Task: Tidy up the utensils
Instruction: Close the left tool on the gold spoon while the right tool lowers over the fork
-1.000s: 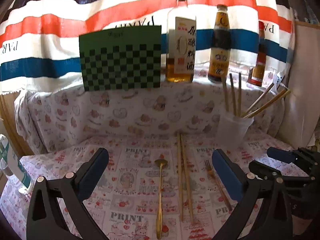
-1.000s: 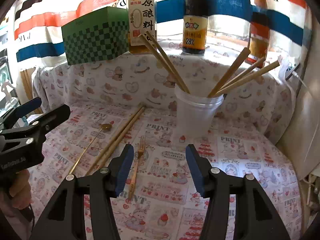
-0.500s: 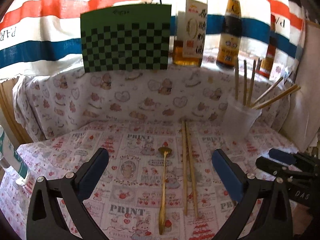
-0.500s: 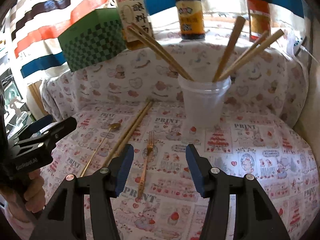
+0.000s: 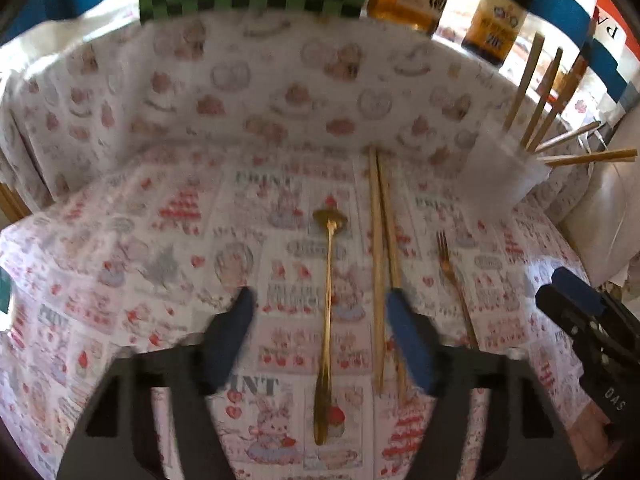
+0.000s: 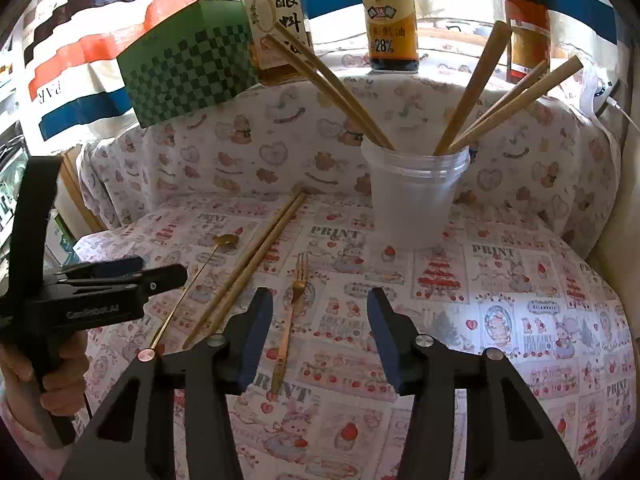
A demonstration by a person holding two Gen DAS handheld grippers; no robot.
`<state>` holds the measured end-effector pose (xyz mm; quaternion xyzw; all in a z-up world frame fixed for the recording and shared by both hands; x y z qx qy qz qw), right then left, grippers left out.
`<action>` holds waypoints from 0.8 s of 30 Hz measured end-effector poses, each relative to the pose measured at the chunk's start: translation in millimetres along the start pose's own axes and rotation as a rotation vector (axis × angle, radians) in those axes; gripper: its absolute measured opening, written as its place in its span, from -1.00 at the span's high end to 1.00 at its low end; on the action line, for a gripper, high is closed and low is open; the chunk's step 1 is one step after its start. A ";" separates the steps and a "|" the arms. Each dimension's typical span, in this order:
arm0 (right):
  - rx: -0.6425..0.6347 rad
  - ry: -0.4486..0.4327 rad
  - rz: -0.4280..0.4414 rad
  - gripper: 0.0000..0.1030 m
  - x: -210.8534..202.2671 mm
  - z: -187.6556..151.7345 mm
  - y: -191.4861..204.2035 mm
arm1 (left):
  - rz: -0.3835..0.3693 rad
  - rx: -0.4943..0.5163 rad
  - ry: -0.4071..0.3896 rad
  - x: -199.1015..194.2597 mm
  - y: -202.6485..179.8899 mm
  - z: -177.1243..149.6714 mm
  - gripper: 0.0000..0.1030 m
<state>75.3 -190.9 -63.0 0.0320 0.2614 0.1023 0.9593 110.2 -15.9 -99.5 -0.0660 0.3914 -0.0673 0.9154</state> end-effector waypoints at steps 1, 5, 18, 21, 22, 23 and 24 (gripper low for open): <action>0.001 0.003 0.001 0.07 0.6 -0.3 0.1 | -0.003 0.009 0.014 2.1 -1.7 -2.0 0.17; -0.007 0.013 0.000 0.18 2.2 -1.9 0.7 | 0.021 0.068 0.046 6.1 -12.5 -11.3 0.42; -0.025 0.011 -0.013 0.28 3.5 -3.7 4.9 | 0.030 0.052 0.102 18.1 -8.7 -22.2 0.93; -0.023 0.012 -0.018 0.28 4.0 -4.1 4.0 | 0.013 0.060 0.061 9.9 -9.5 -14.6 0.93; -0.023 0.012 -0.021 0.28 4.1 -4.2 3.8 | 0.018 0.070 0.034 4.3 -9.7 -10.8 0.93; -0.023 0.012 -0.022 0.28 4.1 -4.1 3.4 | 0.025 0.083 0.001 -1.6 -11.6 -7.1 0.93; -0.024 0.011 -0.022 0.28 3.9 -4.0 3.5 | 0.031 0.091 -0.027 -7.7 -13.1 -4.8 0.93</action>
Point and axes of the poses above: each gripper's, at about its wrist camera, not at the fingertips, and x roughly the way its jaws point, y to its left, z to its top, the point moved 8 cm from there along x, roughly the way its jaws point, and after that the axes turned 10 degrees about -y, right-handed, at the moved point
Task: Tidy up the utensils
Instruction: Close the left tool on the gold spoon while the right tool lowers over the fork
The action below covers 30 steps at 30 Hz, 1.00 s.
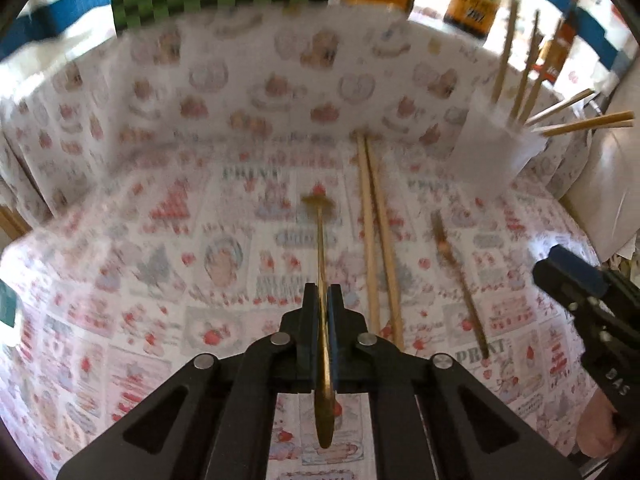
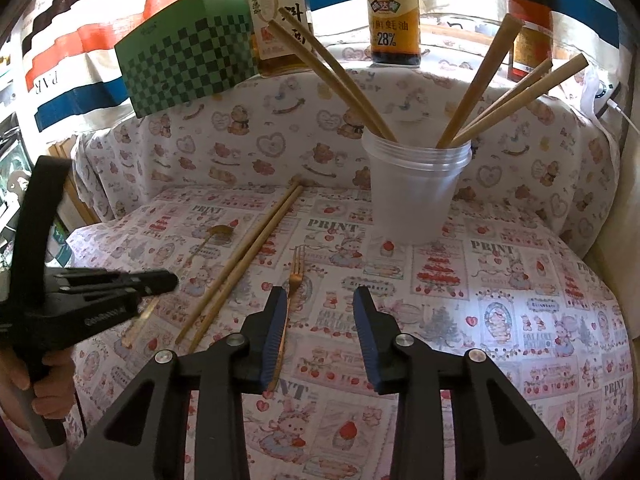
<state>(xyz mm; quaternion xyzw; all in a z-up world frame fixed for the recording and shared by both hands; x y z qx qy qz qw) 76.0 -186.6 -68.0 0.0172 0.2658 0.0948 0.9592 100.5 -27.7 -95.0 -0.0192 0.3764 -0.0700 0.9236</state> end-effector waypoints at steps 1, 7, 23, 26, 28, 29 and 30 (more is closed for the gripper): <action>0.000 -0.001 -0.001 0.28 -0.2 0.3 0.0 | 0.013 0.002 -0.032 -6.0 -0.3 3.9 0.93; -0.001 -0.008 -0.001 0.28 -1.7 1.4 0.1 | 0.003 -0.027 -0.216 -41.3 0.9 27.4 1.00; -0.011 0.000 -0.005 0.28 0.8 -0.2 0.3 | -0.033 -0.018 -0.182 -11.6 12.2 26.0 0.38; -0.011 -0.003 -0.007 0.28 0.8 0.7 -0.6 | -0.110 -0.113 -0.081 6.4 19.4 19.1 0.33; -0.003 -0.003 -0.011 0.28 1.2 1.5 -3.5 | -0.151 -0.149 -0.038 16.3 20.2 15.5 0.33; 0.002 -0.003 -0.012 0.28 1.5 2.1 -4.5 | -0.143 -0.148 -0.026 22.0 21.6 15.2 0.33; 0.009 -0.003 -0.014 0.28 1.9 2.8 -6.8 | -0.125 -0.145 -0.026 27.0 23.7 15.0 0.33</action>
Point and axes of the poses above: each gripper's, at about its wrist camera, not at the fingertips, and x roughly the way its jaws point, y to its left, z to its top, the point moved 8 cm from there along x, roughly the way its jaws point, and after that the axes turned 10 degrees about -y, right-handed, at the moved point
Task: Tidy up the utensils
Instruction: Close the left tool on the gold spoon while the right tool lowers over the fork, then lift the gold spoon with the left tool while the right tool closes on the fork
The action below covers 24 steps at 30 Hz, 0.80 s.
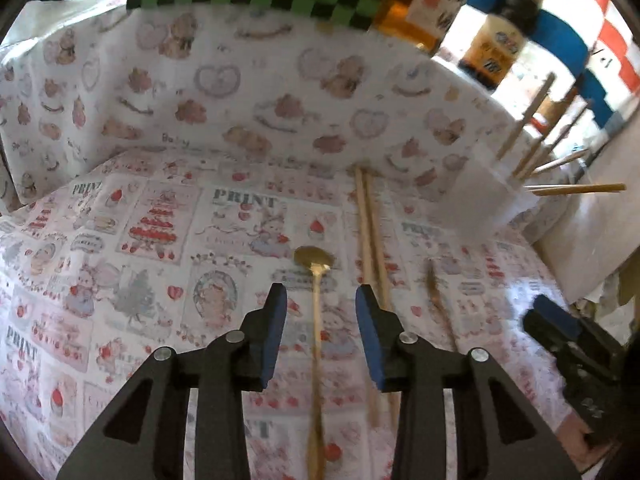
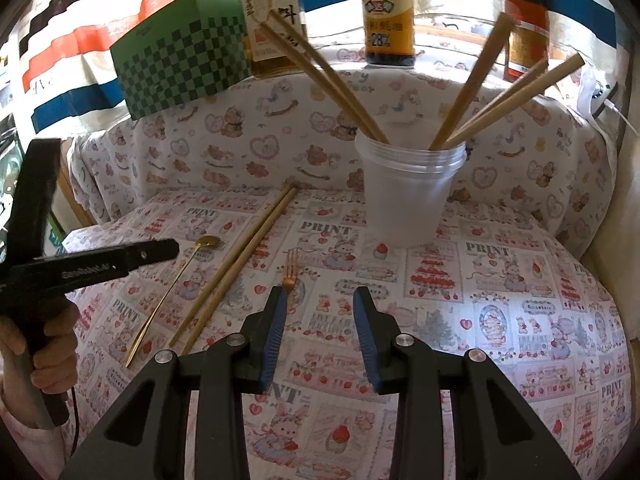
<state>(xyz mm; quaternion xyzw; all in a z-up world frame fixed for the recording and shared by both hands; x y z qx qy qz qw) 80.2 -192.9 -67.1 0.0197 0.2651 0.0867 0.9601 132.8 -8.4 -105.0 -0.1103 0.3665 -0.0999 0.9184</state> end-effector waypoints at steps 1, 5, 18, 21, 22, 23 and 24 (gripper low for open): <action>0.006 0.000 -0.002 0.28 0.5 0.4 -1.6 | 0.025 0.006 -0.010 4.0 2.6 0.4 0.34; 0.006 0.009 -0.012 0.28 4.0 -0.4 -4.0 | 0.022 0.032 -0.031 15.7 0.3 1.3 0.36; -0.009 0.018 -0.028 0.28 9.3 -2.5 -3.5 | 0.052 0.037 0.012 22.8 -5.9 -4.5 0.95; -0.008 0.016 -0.031 0.28 9.1 -2.0 -4.2 | 0.032 0.023 -0.045 0.3 -1.9 5.4 0.95; -0.006 0.016 -0.031 0.28 9.0 -1.7 -4.6 | 0.030 0.027 -0.069 -6.9 -3.1 10.8 0.96; -0.005 0.015 -0.031 0.28 8.8 -1.4 -5.0 | 0.033 0.036 -0.104 -17.6 -4.8 15.5 0.96; -0.004 0.015 -0.031 0.28 9.1 -1.2 -5.6 | 0.033 0.043 -0.137 -27.6 -5.7 20.6 0.96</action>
Point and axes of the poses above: each gripper's, at about its wrist camera, not at the fingertips, and x roughly the way its jaws point, y to its left, z to its top, the point moved 8 cm from there along x, roughly the way its jaws point, and after that the axes turned 10 degrees about -y, right-handed, at the moved point
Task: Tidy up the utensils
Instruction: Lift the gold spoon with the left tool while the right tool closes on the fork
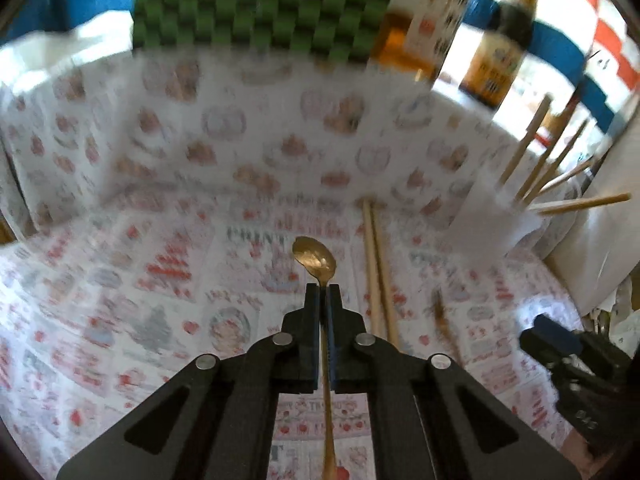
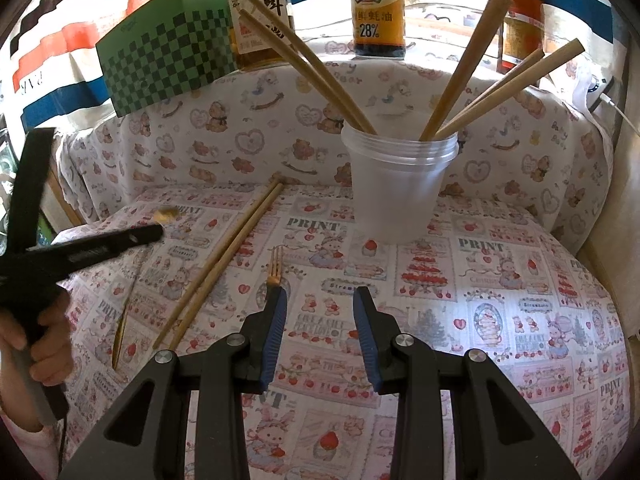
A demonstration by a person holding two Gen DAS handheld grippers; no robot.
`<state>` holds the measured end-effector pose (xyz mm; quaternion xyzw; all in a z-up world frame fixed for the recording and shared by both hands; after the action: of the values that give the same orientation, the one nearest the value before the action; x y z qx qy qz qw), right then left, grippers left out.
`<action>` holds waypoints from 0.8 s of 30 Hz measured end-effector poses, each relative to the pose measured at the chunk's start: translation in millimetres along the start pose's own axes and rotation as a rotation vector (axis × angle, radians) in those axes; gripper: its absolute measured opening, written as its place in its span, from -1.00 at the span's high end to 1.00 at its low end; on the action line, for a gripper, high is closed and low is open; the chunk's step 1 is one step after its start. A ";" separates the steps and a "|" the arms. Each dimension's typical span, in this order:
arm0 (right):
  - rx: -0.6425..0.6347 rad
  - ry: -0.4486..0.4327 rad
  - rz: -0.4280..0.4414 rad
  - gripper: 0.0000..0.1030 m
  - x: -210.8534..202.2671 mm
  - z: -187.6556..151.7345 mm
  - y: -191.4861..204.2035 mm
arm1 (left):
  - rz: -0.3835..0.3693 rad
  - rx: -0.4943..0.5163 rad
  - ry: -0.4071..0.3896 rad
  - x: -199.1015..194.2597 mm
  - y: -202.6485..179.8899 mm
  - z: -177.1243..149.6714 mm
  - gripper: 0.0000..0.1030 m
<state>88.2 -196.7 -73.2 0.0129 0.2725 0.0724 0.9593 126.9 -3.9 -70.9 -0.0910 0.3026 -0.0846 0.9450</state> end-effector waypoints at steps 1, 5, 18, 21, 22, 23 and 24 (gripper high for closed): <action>0.001 0.000 0.000 0.28 0.1 0.1 -0.5 | 0.000 0.003 -0.033 -8.4 -1.1 6.8 0.96; 0.001 0.002 0.000 0.28 0.2 -0.1 -0.5 | 0.022 -0.038 -0.207 -53.6 5.7 32.3 0.99; -0.006 0.014 -0.011 0.28 3.6 -3.4 0.9 | 0.132 0.028 -0.365 -82.7 9.9 43.5 0.99; -0.007 0.014 -0.005 0.28 3.5 -3.3 2.2 | 0.133 0.023 -0.364 -82.7 9.9 41.7 0.99; -0.008 0.014 -0.002 0.28 3.3 -3.5 2.7 | 0.135 0.026 -0.366 -82.9 9.8 41.8 0.99; -0.009 0.015 0.001 0.28 3.4 -3.6 3.5 | 0.139 0.028 -0.372 -83.7 9.9 42.1 0.99; -0.011 0.019 0.007 0.28 3.7 -4.1 4.8 | 0.141 0.031 -0.375 -84.4 9.5 42.3 0.99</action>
<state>88.5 -191.5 -78.2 0.0081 0.2811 0.0774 0.9565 85.0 28.6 7.7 -0.0694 0.1255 -0.0046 0.9897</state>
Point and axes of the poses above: each gripper's, at about its wrist camera, not at the fingertips, and x roughly the way its jaws point, y to its left, z to its top, the point moved 8 cm from there along x, roughly the way its jaws point, and after that the axes turned 10 degrees about -y, right-handed, at the moved point
